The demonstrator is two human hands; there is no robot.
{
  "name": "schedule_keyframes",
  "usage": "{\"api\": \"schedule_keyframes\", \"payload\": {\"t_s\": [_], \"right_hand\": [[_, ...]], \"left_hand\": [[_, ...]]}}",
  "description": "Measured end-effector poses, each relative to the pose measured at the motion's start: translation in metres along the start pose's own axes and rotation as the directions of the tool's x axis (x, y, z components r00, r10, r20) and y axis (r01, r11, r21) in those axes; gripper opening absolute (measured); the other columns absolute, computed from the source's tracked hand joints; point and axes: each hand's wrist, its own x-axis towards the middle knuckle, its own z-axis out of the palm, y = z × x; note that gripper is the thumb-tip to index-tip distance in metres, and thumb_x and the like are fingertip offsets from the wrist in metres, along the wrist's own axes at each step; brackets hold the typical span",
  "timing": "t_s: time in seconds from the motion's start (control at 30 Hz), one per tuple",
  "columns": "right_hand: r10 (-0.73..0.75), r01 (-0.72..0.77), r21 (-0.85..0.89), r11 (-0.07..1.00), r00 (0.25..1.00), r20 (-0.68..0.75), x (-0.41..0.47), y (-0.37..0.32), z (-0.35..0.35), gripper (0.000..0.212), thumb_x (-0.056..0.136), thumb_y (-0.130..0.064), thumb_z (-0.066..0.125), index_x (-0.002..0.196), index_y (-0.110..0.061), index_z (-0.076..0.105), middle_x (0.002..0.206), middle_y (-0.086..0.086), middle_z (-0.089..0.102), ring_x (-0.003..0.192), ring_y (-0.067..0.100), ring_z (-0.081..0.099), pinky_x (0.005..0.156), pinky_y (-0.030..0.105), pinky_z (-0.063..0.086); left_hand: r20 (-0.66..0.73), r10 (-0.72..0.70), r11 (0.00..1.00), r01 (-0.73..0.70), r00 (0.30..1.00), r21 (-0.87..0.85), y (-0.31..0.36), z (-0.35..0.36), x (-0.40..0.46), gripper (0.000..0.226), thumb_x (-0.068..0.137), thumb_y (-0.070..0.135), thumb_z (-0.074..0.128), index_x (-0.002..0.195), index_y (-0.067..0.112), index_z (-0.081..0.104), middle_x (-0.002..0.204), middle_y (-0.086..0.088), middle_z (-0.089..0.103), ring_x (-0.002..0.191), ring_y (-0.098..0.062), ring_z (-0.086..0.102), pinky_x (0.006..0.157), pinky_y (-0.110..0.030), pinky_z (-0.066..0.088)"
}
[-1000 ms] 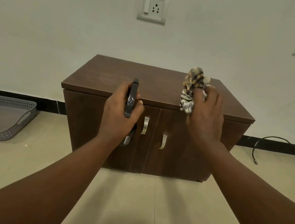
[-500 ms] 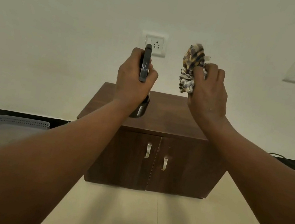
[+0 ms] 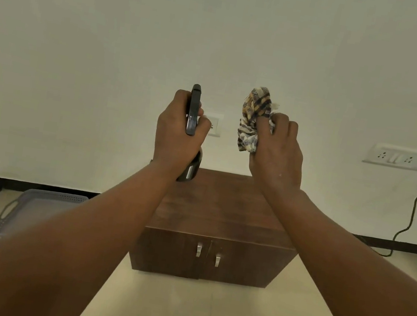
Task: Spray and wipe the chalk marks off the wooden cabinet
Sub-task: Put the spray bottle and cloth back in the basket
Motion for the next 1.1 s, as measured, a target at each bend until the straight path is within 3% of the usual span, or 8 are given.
{"api": "schedule_keyframes", "payload": {"t_s": [0.4,0.67,0.9,1.1], "right_hand": [[-0.063,0.063,-0.016,0.998,0.998,-0.026,0.128,0.004,-0.129,0.043,0.069,0.002,0.064,0.110,-0.009,0.056,0.106,0.015,0.055,0.087,0.032,0.051,0.050,0.030,0.033],[-0.070,0.067,-0.037,0.997,0.994,-0.082,0.165,0.003,-0.177,0.043,0.066,0.002,0.066,0.107,-0.008,0.056,0.102,0.016,0.056,0.084,0.032,0.053,0.049,0.029,0.029],[-0.057,0.050,-0.060,0.997,0.992,-0.110,0.184,0.006,-0.209,0.044,0.063,0.004,0.065,0.104,-0.008,0.056,0.100,0.016,0.057,0.080,0.032,0.053,0.048,0.030,0.030],[0.005,-0.026,-0.120,0.992,0.984,-0.177,0.228,-0.002,-0.253,0.047,0.061,0.002,0.068,0.105,-0.009,0.055,0.099,0.015,0.057,0.079,0.029,0.053,0.050,0.029,0.028]], "left_hand": [[-0.052,0.026,0.999,-0.024,0.998,0.028,0.139,-0.059,0.100,0.018,0.086,0.009,0.059,0.102,0.004,0.054,0.092,0.002,0.066,0.076,-0.009,0.060,0.072,-0.024,0.048],[-0.077,0.061,0.998,-0.059,0.995,0.033,0.191,-0.078,0.117,0.018,0.086,0.008,0.059,0.103,0.005,0.054,0.090,0.006,0.064,0.079,-0.012,0.061,0.072,-0.020,0.048],[-0.096,0.075,0.997,-0.071,0.993,0.039,0.221,-0.088,0.123,0.017,0.085,0.009,0.058,0.101,0.004,0.054,0.092,-0.002,0.067,0.080,-0.017,0.062,0.074,-0.032,0.051],[-0.135,0.091,0.995,-0.084,0.987,0.053,0.265,-0.109,0.157,0.015,0.085,0.009,0.058,0.099,0.007,0.053,0.092,-0.004,0.067,0.078,-0.017,0.061,0.072,-0.030,0.049]]}}
